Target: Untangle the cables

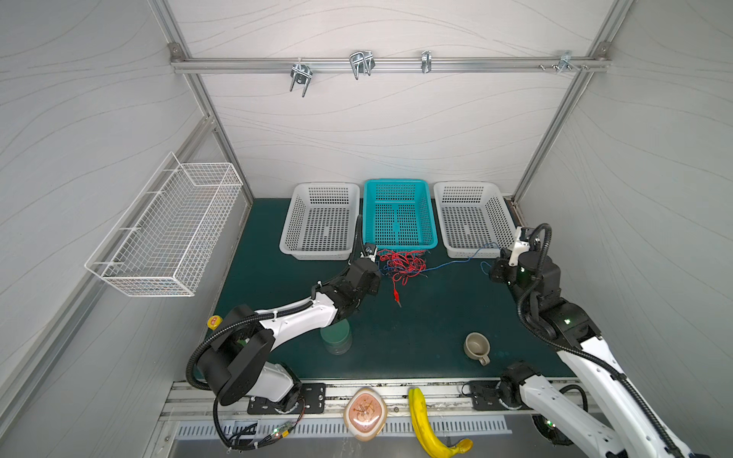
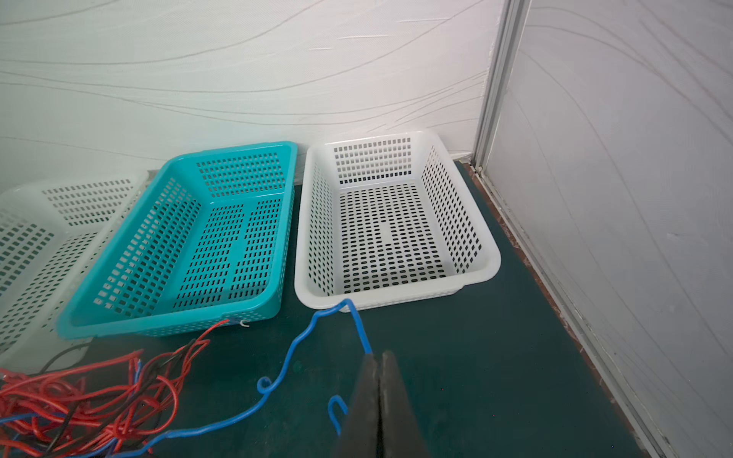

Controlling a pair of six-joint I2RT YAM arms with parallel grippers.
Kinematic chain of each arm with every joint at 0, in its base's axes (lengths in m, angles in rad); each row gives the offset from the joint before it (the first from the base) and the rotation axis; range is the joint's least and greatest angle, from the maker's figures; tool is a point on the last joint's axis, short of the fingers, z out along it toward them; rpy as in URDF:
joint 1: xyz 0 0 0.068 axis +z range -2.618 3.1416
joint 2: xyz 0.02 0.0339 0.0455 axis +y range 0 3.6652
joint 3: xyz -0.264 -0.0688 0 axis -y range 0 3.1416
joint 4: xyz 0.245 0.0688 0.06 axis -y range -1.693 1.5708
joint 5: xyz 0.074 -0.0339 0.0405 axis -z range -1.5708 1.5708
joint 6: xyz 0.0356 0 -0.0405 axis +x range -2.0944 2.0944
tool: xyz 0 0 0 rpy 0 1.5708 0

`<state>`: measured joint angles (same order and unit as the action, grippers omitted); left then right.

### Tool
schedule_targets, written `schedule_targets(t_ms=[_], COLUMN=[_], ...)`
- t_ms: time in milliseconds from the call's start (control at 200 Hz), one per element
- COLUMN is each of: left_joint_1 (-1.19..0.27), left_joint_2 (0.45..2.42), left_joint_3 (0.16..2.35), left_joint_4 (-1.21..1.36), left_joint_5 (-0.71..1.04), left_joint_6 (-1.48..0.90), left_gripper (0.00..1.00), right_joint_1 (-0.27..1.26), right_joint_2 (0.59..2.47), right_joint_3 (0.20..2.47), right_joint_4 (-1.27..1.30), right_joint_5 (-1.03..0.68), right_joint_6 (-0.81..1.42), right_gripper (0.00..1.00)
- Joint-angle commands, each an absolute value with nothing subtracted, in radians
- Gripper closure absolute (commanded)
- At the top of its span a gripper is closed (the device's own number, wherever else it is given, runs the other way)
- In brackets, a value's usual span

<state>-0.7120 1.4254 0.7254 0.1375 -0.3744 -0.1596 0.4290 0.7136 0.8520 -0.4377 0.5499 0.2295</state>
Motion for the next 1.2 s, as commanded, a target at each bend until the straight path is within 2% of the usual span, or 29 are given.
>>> schedule_targets(t_ms=[0,150,230,445,520,585,790,1076,1196], left_joint_1=[-0.692,-0.660,-0.652,-0.652,-0.653,-0.653,-0.652,-0.652,-0.652], left_joint_2=[1.424,1.412,1.400,1.402,1.409,1.415,1.430,1.457,1.459], left_joint_3=[0.741,0.737,0.724,0.724,0.733,0.739,0.756,0.777,0.783], left_joint_4=[0.010,-0.024,-0.015,0.037,0.040,0.038,0.032,0.028,0.026], left_joint_5=[-0.514,-0.510,-0.484,-0.369,-0.360,-0.360,-0.372,-0.376,-0.375], left_joint_6=[-0.144,-0.171,-0.173,-0.159,-0.157,-0.158,-0.170,-0.169,-0.164], left_gripper=[1.00,1.00,1.00,1.00,1.00,1.00,1.00,1.00,1.00], right_joint_1=[0.396,0.360,0.345,0.346,0.351,0.371,0.491,0.615,0.664], right_joint_2=[0.678,0.634,0.616,0.707,0.781,0.839,1.056,1.296,1.371], right_joint_3=[0.897,0.899,0.897,0.854,0.838,0.812,0.803,0.800,0.790], right_joint_4=[-0.420,-0.426,-0.420,-0.308,-0.258,-0.193,-0.103,-0.009,0.050], right_joint_5=[0.730,0.781,0.729,0.185,0.017,-0.063,-0.045,-0.078,-0.055], right_joint_6=[0.205,0.220,0.216,0.166,0.170,0.177,0.196,0.132,0.018], right_gripper=[1.00,1.00,1.00,0.98,0.92,0.87,0.77,0.41,0.35])
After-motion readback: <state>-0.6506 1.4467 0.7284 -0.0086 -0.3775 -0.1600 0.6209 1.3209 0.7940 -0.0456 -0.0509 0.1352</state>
